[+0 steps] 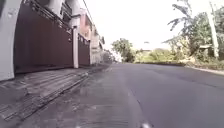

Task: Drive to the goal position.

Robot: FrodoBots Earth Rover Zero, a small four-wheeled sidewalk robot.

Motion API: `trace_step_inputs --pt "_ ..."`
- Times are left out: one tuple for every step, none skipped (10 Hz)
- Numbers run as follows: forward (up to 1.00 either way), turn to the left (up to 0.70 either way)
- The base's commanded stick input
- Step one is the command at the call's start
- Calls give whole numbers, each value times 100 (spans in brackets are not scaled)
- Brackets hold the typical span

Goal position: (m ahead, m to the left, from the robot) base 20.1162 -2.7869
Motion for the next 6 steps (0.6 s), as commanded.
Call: trace_step_inputs --pt "100 -36" --pt "100 -20" --pt "100 -4" --pt "100 0" --pt "100 0" --pt "100 0"
